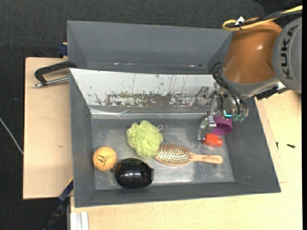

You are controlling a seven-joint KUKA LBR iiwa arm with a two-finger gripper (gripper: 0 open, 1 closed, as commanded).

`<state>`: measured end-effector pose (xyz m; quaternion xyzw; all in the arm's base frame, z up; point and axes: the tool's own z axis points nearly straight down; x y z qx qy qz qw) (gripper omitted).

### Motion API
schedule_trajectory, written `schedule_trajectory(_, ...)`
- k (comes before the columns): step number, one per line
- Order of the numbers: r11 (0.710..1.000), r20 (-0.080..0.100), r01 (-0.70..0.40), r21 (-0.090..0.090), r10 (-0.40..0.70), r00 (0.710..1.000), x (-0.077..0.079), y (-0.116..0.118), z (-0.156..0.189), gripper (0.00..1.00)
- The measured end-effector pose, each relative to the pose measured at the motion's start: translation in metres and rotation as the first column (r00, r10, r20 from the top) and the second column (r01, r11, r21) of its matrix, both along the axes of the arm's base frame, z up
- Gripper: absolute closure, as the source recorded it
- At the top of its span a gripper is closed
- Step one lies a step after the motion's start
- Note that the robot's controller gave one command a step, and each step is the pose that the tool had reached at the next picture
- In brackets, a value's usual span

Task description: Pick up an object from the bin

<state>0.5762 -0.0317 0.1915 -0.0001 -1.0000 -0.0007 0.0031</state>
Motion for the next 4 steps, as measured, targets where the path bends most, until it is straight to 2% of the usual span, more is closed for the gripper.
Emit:
schedule_trajectory(1, 1.000, 0.009, -0.001, -0.001, 0.001, 1.000, 0.002, 0.000, 0.005, 0.00)
schedule_trajectory(2, 0.993, 0.016, -0.118, -0.003, 0.118, 0.993, 0.004, 0.000, -0.017, 0.00)
schedule_trajectory(3, 0.928, 0.005, -0.373, 0.000, 0.373, 0.928, -0.003, 0.008, -0.080, 0.00)
schedule_trajectory(4, 0.972, 0.007, -0.234, -0.004, 0.234, 0.972, 0.008, 0.036, -0.107, 0.00)
